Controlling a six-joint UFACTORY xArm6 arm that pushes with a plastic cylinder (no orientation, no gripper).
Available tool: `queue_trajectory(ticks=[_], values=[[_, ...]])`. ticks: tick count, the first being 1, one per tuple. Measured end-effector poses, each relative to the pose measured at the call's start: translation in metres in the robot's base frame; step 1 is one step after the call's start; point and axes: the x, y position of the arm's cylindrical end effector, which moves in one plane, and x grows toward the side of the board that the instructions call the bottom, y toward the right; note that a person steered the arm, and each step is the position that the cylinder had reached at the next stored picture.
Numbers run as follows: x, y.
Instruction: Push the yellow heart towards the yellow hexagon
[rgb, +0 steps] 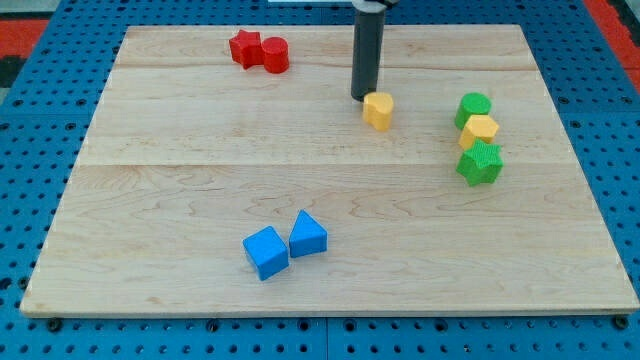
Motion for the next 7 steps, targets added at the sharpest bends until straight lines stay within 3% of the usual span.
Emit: queue_trajectory(ticks=[1, 2, 3, 4, 6, 7], values=[[0.029, 0.056], [0.022, 0.036], [0.021, -0.019], [0.062, -0.015], [0.079, 0.056], [0.092, 0.029]])
